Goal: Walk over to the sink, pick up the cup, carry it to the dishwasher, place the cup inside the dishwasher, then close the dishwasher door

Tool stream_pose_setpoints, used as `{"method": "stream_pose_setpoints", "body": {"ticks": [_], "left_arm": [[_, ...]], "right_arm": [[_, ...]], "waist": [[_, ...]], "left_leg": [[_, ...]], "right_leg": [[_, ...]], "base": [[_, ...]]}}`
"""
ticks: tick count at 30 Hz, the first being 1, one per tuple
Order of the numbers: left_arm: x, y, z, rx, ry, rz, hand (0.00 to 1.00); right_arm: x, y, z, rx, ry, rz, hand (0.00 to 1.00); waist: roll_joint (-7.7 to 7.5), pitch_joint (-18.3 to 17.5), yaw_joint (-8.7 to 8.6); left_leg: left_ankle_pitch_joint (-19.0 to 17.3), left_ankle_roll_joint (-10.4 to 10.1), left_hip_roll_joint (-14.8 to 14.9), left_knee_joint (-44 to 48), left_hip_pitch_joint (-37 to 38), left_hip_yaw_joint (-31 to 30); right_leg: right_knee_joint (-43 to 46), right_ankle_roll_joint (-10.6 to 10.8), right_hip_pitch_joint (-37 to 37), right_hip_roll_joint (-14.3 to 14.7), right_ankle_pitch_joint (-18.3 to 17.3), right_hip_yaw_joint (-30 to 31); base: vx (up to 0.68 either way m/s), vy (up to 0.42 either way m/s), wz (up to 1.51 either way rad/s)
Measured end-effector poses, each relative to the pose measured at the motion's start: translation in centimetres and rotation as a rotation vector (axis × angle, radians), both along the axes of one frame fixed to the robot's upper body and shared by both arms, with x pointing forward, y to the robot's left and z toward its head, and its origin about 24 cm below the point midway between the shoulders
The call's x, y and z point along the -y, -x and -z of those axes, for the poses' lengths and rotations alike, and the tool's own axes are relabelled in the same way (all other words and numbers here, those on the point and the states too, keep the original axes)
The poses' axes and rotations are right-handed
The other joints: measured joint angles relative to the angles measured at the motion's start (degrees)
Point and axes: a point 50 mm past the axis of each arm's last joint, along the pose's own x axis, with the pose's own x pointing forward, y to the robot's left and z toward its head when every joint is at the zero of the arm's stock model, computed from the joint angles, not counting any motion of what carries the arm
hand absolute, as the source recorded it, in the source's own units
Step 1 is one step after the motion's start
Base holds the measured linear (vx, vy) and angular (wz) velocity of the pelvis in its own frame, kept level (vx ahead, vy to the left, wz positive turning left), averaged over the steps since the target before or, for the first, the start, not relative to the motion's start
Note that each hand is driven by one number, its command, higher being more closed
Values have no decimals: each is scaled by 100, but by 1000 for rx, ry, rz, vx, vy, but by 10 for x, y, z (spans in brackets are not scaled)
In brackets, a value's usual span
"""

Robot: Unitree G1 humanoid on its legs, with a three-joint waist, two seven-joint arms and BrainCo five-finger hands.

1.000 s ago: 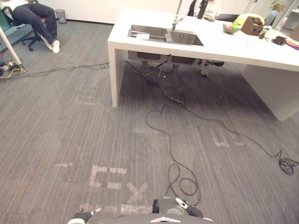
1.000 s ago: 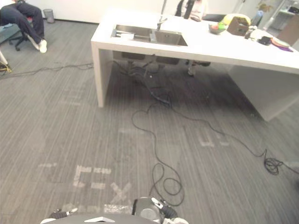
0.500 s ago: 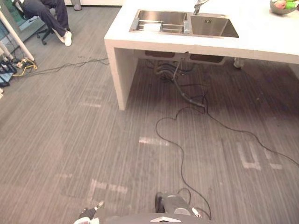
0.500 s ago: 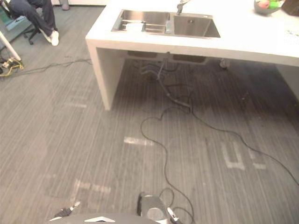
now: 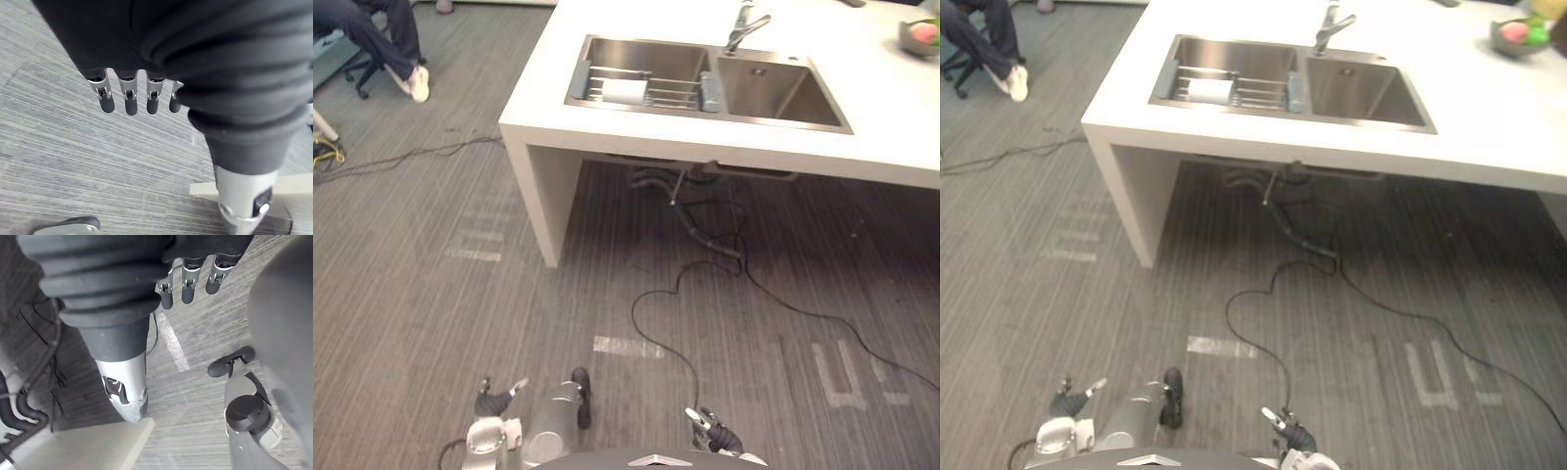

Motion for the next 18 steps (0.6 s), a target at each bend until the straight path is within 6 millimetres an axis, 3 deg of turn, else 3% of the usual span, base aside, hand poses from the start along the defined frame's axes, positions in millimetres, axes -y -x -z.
{"method": "stream_pose_setpoints", "body": {"ticks": [2, 4, 5, 6, 7, 9, 12, 14, 15, 16, 17, 18], "left_arm": [[11, -15, -10, 69, -70, 112, 0], [28, -42, -33, 214, -113, 220, 0], [37, -61, -55, 333, -135, 274, 0], [44, -76, -75, 427, -152, 313, 0], [46, -83, -85, 470, -161, 330, 0], [57, -99, -116, 592, -226, 374, 0], [65, -117, -148, 714, -339, 438, 0], [70, -134, -182, 841, -430, 481, 0], [72, -136, -189, 871, -448, 492, 0], [75, -139, -205, 937, -485, 515, 0], [75, -140, -216, 978, -524, 533, 0], [73, -140, -227, 1015, -569, 553, 0]], "right_arm": [[-3, -3, 0, -7, -4, -25, 0], [-2, -1, 1, -15, -6, -20, 0], [-3, 1, 2, -25, -9, -18, 0], [-1, 5, 3, -40, -8, -15, 0], [1, 8, 3, -45, -3, -12, 0], [7, 14, 3, -46, 17, -7, 0], [9, 22, 4, -50, 12, 29, 0], [11, 29, 5, -61, 12, 64, 0], [12, 32, 5, -66, 12, 73, 0], [15, 38, 5, -80, 17, 95, 0], [17, 44, 6, -95, 19, 102, 0], [15, 54, 7, -120, 17, 103, 0]], "waist": [[-29, -22, 3], [-54, -125, 3], [-103, -155, 8], [-155, -180, -15], [-163, -164, -29], [-133, -179, -188], [-115, -188, -339], [-43, -175, -517], [4, -185, -551], [121, -201, -617], [189, -229, -632], [156, -312, -643]], "left_leg": [[-176, 54, -149, -31, 287, 53], [-480, 16, -211, -50, 433, 112], [-600, 32, -252, -160, 627, 163], [-672, 78, -318, -400, 960, 207], [-689, 51, -353, -513, 1154, 223], [-801, -9, -393, -986, 1958, 224], [-895, -58, -342, -1246, 2426, 117], [-1008, -182, -190, -1207, 2776, -190], [-1045, -245, -105, -1158, 2830, -243], [-1186, -482, 100, -1015, 2917, -409], [-1319, -692, 259, -945, 3007, -513], [-1514, -929, 380, -843, 3105, -628]], "right_leg": [[625, 121, -88, -149, 67, 6], [1640, 484, -529, -223, 203, -5], [2609, 1158, -988, -296, 574, -35], [3598, 1609, -1428, -453, 1150, -117], [4164, 1512, -1687, -576, 1178, -226], [5347, 718, -2475, -780, 568, -747], [5018, 576, -3229, -776, 35, -1171], [3770, 517, -3621, -948, -224, -1725], [3300, 472, -3632, -946, -195, -1783], [2337, 385, -3624, -889, -11, -1746], [1622, 373, -3623, -781, 291, -1471], [869, 368, -3573, -712, 869, -1002]], "base": [[375, 93, 0], [338, 79, -15], [245, 77, -35], [326, 103, -38], [400, 112, -29], [372, 65, -16], [303, -46, 26], [457, -142, 68], [526, -199, 80], [514, -242, 67], [637, -340, 73], [551, -327, 54]]}}
